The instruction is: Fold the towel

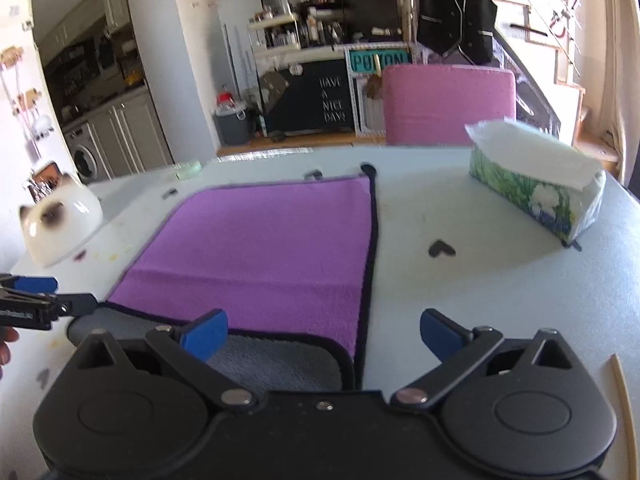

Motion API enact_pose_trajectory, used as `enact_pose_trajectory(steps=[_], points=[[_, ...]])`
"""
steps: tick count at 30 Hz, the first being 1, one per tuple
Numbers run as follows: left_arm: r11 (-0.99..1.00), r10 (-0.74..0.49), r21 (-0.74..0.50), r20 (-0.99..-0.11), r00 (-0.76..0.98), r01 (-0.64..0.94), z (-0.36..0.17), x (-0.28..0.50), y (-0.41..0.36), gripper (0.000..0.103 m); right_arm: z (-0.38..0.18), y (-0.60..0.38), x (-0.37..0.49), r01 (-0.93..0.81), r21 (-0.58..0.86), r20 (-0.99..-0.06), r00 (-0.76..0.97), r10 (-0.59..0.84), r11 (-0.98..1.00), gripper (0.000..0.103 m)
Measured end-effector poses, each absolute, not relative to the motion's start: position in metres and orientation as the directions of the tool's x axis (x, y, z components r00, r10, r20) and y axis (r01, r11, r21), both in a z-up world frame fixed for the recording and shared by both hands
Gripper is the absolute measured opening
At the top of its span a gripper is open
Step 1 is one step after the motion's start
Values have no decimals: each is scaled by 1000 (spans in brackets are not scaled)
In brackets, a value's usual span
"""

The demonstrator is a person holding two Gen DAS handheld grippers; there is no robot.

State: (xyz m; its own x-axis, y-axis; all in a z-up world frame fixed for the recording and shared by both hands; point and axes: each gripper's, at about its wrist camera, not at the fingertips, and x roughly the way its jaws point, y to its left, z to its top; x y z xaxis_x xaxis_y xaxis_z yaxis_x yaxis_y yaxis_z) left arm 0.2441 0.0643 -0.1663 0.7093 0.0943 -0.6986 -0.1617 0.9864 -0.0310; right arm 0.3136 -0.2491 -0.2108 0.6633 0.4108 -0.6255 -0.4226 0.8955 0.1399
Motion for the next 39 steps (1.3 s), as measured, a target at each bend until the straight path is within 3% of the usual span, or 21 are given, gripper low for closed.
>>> enact_pose_trajectory(steps=[4,6,10,11,20,26,39], points=[[990,76,-31,-707,703,-138,-173,248,62,95,-223,-249,318,-434,139,-644,643,414,890,101],[992,60,-34,-718,693,-122,-176,250,61,91,-228,-249,319,-439,141,-646,638,418,887,90],[993,43,-45,-730,683,-110,-180,250,61,83,-235,-248,323,-445,163,-663,612,431,881,52],[993,37,-50,-729,683,-107,-181,250,62,80,-236,-246,323,-448,160,-666,609,431,880,49],[994,27,-47,-748,663,-94,-184,250,65,49,-240,-242,318,-487,160,-678,578,455,858,40],[992,30,-56,-761,648,-111,-186,247,73,36,-242,-242,316,-485,146,-691,574,440,862,36],[991,15,-73,-773,634,-112,-183,236,82,21,-242,-244,311,-501,129,-714,552,431,856,26]])
